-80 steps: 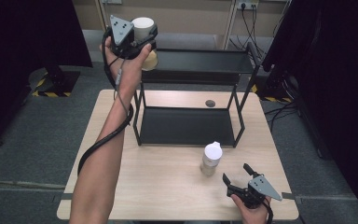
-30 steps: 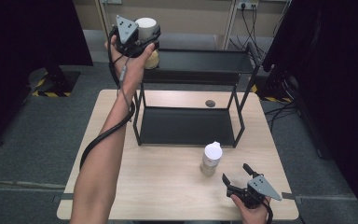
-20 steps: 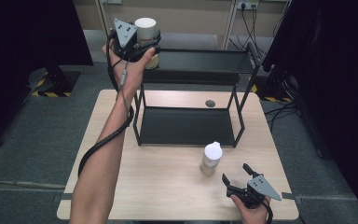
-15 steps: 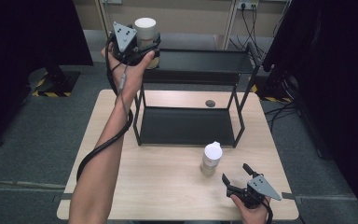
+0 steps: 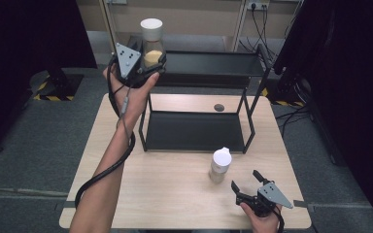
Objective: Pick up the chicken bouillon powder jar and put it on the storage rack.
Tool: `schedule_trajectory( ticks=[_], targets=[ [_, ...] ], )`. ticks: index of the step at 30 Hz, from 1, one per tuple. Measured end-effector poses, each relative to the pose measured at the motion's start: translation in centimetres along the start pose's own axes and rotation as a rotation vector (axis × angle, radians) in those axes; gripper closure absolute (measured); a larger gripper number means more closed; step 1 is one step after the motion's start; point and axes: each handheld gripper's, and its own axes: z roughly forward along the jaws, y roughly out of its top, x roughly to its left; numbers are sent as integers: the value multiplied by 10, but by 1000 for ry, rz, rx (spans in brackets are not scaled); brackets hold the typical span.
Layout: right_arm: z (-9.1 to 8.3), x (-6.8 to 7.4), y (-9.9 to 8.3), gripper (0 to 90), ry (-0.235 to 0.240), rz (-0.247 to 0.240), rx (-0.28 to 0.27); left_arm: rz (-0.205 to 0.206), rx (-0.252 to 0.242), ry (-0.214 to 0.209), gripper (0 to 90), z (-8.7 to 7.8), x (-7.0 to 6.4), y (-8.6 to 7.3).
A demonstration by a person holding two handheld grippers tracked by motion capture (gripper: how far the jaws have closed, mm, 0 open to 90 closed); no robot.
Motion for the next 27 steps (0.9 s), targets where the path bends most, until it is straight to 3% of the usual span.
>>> schedule_trajectory(
  ticks=[17, 27],
  targets=[
    [0, 1, 0, 69, -3, 0, 1, 2, 30, -32, 127, -36, -8, -42],
    [0, 1, 0, 69, -4, -3, -2, 15, 28, -38, 129, -48, -14, -54]
  ],
)
